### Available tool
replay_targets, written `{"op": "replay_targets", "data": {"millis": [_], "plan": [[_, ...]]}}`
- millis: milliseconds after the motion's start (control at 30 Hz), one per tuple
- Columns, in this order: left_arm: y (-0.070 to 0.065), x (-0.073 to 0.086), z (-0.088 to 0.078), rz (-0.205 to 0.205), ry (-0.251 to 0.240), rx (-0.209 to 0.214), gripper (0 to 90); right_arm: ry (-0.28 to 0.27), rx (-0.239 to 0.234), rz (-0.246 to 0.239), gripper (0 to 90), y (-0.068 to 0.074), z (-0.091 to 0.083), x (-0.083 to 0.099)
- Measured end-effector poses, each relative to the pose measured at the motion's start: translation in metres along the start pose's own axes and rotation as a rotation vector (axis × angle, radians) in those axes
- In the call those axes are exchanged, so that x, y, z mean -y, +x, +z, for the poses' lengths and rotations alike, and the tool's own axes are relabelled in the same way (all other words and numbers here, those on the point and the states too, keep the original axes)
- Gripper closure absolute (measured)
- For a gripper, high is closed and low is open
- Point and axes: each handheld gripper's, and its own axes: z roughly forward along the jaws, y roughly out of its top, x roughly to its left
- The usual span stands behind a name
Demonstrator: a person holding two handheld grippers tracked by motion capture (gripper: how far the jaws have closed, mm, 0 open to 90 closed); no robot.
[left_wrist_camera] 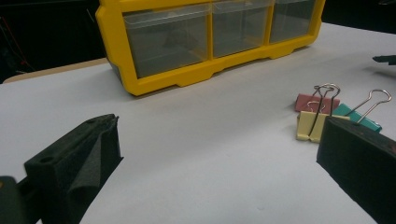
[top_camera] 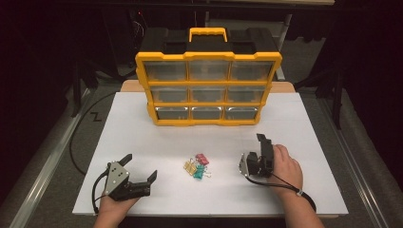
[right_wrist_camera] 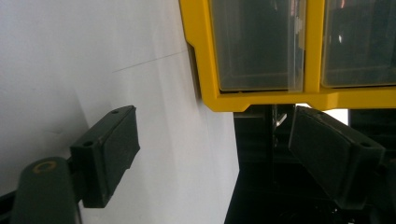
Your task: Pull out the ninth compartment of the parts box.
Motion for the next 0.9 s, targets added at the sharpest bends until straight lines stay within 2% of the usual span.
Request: {"op": "replay_targets", "data": {"millis": [33, 133, 167, 367, 567, 600, 900], "plan": [[0.0, 0.0, 0.0, 0.001, 0.001, 0.001, 0.5, -0.008, 0.007, -0.015, 22.9, 0.0, 0.0, 0.0], [-0.001, 0.0, 0.001, 0.009, 0.005, 0.001, 0.5, 0.004, 0.006, -0.013, 29.3, 0.002, -0.001, -0.001], [-0.001, 0.0, 0.002, 0.009, 0.006, 0.002, 0.5, -0.007, 0.008, -0.028, 31.3, 0.001, -0.001, -0.001], [-0.001, 0.0, 0.001, 0.01, 0.007, -0.002, 0.3, -0.004, 0.039, -0.03, 42.0, 0.002, -0.004, -0.003], [0.001, 0.0, 0.002, 0.013, 0.01, -0.012, 0.3, -0.006, 0.037, -0.016, 44.1, 0.005, -0.004, -0.005], [0.001, 0.0, 0.002, 0.014, 0.014, -0.016, 0.3, -0.012, 0.044, -0.034, 44.2, 0.005, -0.003, -0.006], [0.0, -0.002, 0.003, 0.02, 0.021, -0.028, 0.3, -0.006, 0.047, -0.028, 46.2, 0.009, 0.0, -0.017]]}}
